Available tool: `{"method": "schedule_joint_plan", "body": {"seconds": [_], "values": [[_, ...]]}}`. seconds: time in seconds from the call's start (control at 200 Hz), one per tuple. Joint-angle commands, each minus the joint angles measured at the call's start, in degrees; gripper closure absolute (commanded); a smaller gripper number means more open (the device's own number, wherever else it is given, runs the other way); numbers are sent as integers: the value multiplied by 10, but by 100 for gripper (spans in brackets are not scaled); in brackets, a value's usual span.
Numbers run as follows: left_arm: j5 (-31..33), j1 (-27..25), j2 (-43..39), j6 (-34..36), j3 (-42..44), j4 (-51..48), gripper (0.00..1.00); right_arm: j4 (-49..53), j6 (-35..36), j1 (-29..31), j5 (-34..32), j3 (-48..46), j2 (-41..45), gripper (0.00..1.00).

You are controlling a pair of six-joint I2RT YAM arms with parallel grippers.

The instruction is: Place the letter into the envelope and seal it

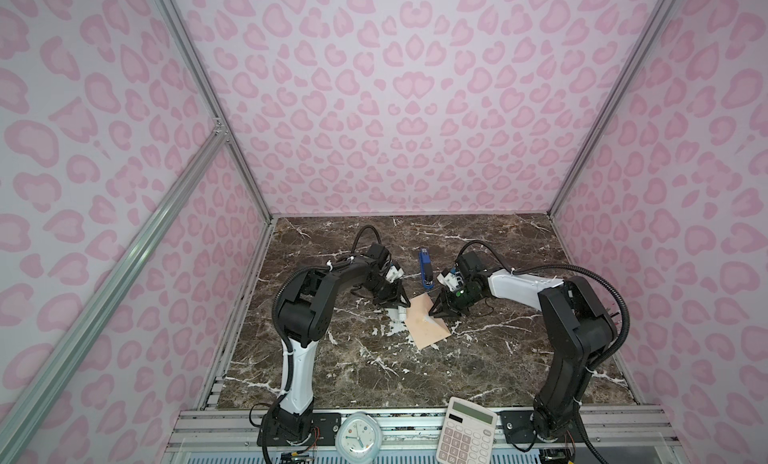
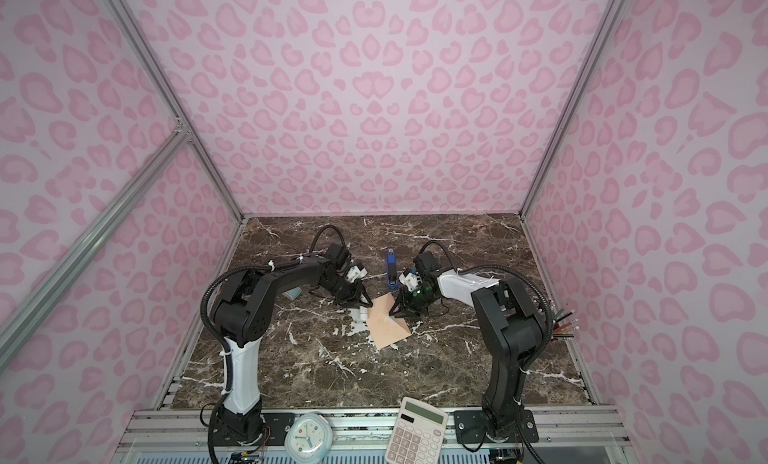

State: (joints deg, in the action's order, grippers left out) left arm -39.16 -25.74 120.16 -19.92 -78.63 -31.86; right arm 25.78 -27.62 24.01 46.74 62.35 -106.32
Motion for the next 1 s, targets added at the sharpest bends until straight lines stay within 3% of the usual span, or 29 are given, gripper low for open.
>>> {"method": "schedule_joint_plan", "body": {"seconds": [0.0, 0.625, 0.995], "values": [[80, 1, 6, 6, 5, -33, 93, -6, -5, 1, -13, 6, -10, 80], [76, 1, 9, 6, 3, -33, 93, 142, 74, 51, -135, 113, -72, 86], [71, 1, 13, 10, -2, -38, 93, 185, 76, 85, -209, 153, -105, 87]]}}
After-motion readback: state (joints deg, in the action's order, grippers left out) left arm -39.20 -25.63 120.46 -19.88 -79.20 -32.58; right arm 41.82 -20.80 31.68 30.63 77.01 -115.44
